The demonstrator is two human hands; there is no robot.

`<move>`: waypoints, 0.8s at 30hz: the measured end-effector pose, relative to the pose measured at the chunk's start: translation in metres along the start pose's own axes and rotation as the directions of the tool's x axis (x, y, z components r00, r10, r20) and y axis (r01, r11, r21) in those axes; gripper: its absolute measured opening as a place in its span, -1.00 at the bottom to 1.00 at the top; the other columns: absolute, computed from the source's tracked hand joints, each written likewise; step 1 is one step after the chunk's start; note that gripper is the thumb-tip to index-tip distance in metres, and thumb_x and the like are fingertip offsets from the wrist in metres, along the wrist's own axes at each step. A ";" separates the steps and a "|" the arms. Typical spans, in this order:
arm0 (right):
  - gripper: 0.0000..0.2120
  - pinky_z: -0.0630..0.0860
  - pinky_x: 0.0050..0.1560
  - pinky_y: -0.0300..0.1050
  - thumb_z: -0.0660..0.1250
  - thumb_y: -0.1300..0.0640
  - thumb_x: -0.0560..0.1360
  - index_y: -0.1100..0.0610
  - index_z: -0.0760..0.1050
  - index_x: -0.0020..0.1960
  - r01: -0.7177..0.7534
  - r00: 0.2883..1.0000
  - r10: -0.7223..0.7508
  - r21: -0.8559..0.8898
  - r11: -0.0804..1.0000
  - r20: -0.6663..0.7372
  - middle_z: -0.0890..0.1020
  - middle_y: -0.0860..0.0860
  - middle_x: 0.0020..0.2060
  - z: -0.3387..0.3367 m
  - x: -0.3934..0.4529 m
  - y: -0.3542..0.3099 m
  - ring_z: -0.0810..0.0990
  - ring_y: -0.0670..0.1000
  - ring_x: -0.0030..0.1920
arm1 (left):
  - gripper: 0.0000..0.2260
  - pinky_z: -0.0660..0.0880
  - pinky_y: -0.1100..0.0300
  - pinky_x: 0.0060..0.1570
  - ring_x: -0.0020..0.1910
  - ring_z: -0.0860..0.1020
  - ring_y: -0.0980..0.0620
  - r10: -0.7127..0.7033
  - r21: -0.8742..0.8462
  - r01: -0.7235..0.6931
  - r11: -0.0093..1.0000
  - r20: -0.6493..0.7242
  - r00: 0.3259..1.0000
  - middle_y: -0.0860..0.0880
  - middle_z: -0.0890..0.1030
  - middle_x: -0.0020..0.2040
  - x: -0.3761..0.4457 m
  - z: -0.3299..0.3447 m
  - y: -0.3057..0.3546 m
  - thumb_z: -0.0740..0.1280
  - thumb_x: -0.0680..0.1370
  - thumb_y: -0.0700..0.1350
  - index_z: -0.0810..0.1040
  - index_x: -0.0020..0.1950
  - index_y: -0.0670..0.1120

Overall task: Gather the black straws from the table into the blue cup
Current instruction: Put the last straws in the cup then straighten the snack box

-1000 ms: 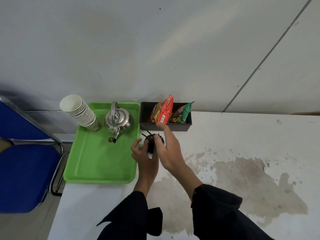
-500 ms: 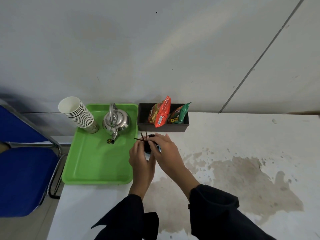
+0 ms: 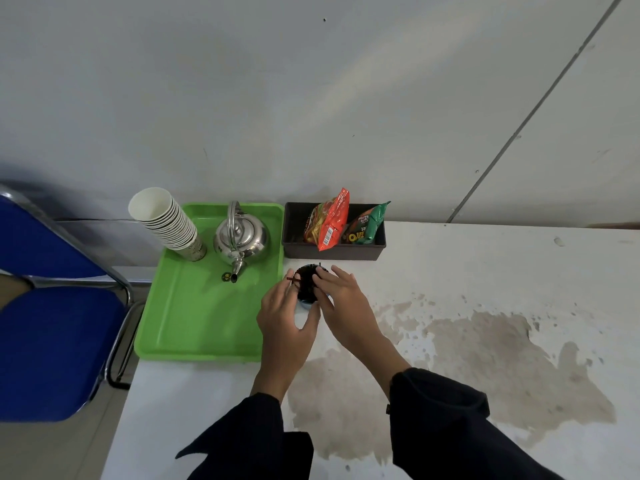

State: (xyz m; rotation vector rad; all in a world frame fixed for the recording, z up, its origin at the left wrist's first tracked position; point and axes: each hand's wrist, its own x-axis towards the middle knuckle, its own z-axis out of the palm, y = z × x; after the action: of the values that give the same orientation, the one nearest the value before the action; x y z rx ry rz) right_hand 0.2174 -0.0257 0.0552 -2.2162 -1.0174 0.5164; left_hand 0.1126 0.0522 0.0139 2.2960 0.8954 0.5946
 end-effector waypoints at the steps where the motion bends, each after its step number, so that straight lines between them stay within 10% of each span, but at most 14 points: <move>1: -0.68 0.08 0.49 0.08 0.19 0.16 0.60 0.09 0.46 0.34 -0.005 1.000 0.005 0.003 1.000 -0.006 0.48 -0.01 0.37 -0.001 0.000 -0.001 0.27 0.08 0.45 | -0.52 0.41 0.05 0.31 0.34 0.43 -0.06 -0.001 0.009 0.001 1.000 0.001 1.000 -0.07 0.52 0.37 -0.001 -0.001 -0.001 0.27 0.53 0.09 0.52 0.35 -0.16; 7: -0.74 0.29 0.32 -0.06 0.38 0.26 0.48 0.12 0.60 0.15 -0.023 0.978 0.031 0.040 0.999 -0.204 0.67 0.05 0.09 -0.008 0.000 -0.005 0.53 0.10 0.19 | -0.50 0.31 0.07 0.40 0.41 0.34 -0.02 -0.134 -0.055 0.132 0.990 -0.027 0.991 -0.07 0.45 0.43 0.001 -0.011 0.003 0.14 0.59 0.10 0.44 0.43 -0.15; 12: -0.73 0.39 0.33 0.22 0.37 0.34 0.46 0.16 0.62 0.14 0.024 0.986 -0.015 0.050 0.998 -0.166 0.62 0.09 0.19 0.005 0.009 0.005 0.49 0.17 0.30 | -0.57 0.21 0.31 0.40 0.43 0.26 0.21 -0.130 -0.111 0.131 0.985 0.013 0.991 0.07 0.38 0.46 0.007 -0.021 0.002 0.16 0.66 -0.01 0.28 0.53 -0.03; 15: -0.71 0.34 0.40 0.00 0.26 0.25 0.56 0.20 0.52 0.27 0.107 0.961 -0.107 -0.017 0.994 -0.256 0.52 0.10 0.31 0.006 0.011 0.002 0.42 0.11 0.37 | -0.53 0.16 0.48 0.32 0.43 0.26 0.27 -0.111 -0.131 0.114 0.985 0.026 0.993 0.14 0.35 0.45 0.010 -0.025 0.001 0.14 0.67 0.00 0.15 0.58 0.06; 20: -0.55 0.02 0.52 -0.05 0.03 0.09 0.65 0.15 0.14 0.51 0.231 0.965 -0.254 -0.258 0.938 -0.060 0.19 0.04 0.52 0.015 0.015 0.002 0.06 -0.01 0.54 | -0.51 0.15 0.42 0.40 0.51 0.18 0.25 -0.067 -0.135 0.068 0.989 0.008 0.998 0.15 0.21 0.55 0.015 -0.027 0.002 0.10 0.68 -0.07 0.05 0.60 0.05; 24: -0.49 0.10 0.51 0.06 0.18 0.26 0.56 0.23 0.19 0.49 0.266 0.962 -0.268 -0.408 0.874 0.052 0.25 0.14 0.50 0.024 0.015 0.013 0.14 0.07 0.52 | -0.56 0.23 0.23 0.44 0.52 0.22 0.11 0.060 0.033 -0.063 0.998 0.075 0.995 0.06 0.21 0.58 0.017 -0.025 -0.004 0.08 0.68 -0.09 0.16 0.58 -0.02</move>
State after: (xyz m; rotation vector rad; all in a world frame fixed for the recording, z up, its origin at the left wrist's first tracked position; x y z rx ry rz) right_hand 0.2200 -0.0110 0.0274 -2.3715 -1.5174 0.1782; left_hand 0.1075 0.0756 0.0324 2.3681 0.8091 0.5206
